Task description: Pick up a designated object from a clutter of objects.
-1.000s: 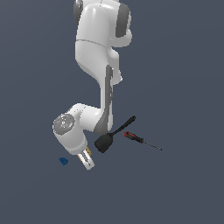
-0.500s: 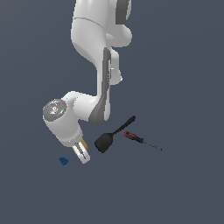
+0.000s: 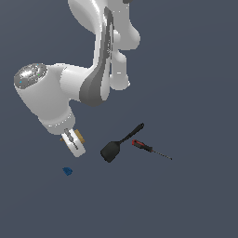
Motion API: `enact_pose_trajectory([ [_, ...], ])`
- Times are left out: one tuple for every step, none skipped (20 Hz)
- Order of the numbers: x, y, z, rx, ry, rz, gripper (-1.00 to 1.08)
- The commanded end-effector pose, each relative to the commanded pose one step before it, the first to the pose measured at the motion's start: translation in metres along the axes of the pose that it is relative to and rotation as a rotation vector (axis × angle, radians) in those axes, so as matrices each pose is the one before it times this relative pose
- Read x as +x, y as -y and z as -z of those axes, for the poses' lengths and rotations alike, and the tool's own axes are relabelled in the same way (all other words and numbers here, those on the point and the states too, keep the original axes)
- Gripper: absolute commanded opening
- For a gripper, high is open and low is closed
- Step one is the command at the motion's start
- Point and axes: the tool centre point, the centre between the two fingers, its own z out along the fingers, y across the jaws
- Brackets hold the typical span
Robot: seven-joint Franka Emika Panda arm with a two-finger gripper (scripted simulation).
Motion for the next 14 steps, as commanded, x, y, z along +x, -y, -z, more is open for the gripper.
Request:
enact_pose_trajectory([
  [0.00065,-0.009,0.03036,0.00042,-0.00035,-0.0006,-1.0],
  [0.00034,-0.00331,0.01179,0.0,0.0,0.0,-1.0],
  [0.00036,-0.00328,0.01175,0.0,0.0,0.0,-1.0],
  [0.00045,-0.00337,0.01176,-0.00045,-0.00035,-0.0004,-1.0],
  [0.00041,-0.00325,0.01173,0.0,0.0,0.0,-1.0],
  [0.00044,-0.00323,0.01169,0.0,0.0,0.0,-1.0],
  [0.00047,-0.00319,0.01162,0.0,0.0,0.0,-1.0],
  [0.00044,-0.00307,0.01146,-0.0005,-0.00044,-0.00019,-1.0],
  [0.00053,-0.003,0.01111,0.0,0.0,0.0,-1.0],
  [0.00055,-0.00289,0.01077,0.0,0.0,0.0,-1.0],
  [0.00037,-0.00256,0.01045,-0.00048,-0.00049,0.0001,-1.0],
  [0.00056,-0.00261,0.00985,0.0,0.0,0.0,-1.0],
  [0.00055,-0.00244,0.00926,0.0,0.0,0.0,-1.0],
  [0.00056,-0.00224,0.00864,0.0,0.0,0.0,-1.0],
])
